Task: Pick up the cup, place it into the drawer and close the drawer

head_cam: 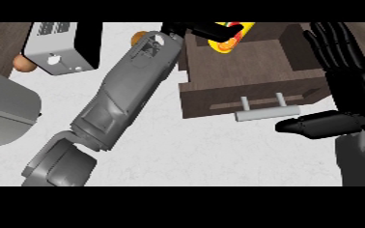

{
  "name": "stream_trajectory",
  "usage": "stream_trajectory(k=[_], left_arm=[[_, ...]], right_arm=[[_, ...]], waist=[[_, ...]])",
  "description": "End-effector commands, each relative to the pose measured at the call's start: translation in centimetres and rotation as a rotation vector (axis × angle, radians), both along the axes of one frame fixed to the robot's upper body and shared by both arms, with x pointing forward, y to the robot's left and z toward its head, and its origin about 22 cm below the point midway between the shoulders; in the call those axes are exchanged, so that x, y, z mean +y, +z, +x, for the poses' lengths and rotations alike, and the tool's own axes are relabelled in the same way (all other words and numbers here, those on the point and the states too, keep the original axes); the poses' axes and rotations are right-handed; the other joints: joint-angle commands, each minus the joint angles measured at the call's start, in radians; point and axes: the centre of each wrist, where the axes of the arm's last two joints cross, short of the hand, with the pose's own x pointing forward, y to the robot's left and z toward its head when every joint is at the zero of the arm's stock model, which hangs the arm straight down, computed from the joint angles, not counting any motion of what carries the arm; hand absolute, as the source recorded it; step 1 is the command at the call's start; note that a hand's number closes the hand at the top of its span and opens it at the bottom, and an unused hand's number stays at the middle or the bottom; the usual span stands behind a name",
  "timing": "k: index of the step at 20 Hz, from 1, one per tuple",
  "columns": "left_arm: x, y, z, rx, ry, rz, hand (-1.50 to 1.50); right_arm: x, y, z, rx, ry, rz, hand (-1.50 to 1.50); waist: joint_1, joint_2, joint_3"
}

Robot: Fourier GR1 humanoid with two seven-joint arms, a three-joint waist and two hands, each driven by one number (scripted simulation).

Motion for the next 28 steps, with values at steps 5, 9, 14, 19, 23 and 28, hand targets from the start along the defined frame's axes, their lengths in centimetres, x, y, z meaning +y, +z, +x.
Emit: stream_trajectory(k=[5, 9, 14, 19, 23, 28], left_arm=[[0.9, -4.0, -0.4, 0.103, -0.047, 0.132, 1.5], [0.9, -4.2, -0.6, 0.099, -0.063, 0.08, -1.5], [1.2, -4.5, -0.8, 0.079, -0.054, -0.102, -1.5], [0.6, -3.4, -1.0, -0.017, -0.109, -0.235, -1.5], [0.7, -3.0, -0.8, -0.066, -0.047, -0.295, -1.5], [0.5, -2.7, -0.7, -0.051, -0.015, -0.328, -1.5]], right_arm=[[1.6, 1.0, 0.2, -0.024, 0.066, 0.007, -1.5], [1.7, 1.4, 1.4, -0.035, 0.103, -0.01, -1.5], [4.1, 0.5, 1.4, 0.004, 0.323, 0.03, -1.5], [6.8, 1.2, 1.6, 0.021, 0.581, -0.025, 1.5], [5.3, 0.8, 0.9, 0.141, 0.643, -0.297, 1.5], [3.9, -0.9, 0.0, 0.249, 0.563, -0.547, -1.5]], waist=[[-0.079, 0.012, 0.0], [-0.095, 0.027, 0.0], [-0.1, 0.028, -0.001], [-0.097, 0.027, -0.003], [-0.062, 0.011, -0.003], [0.003, -0.008, -0.002]])
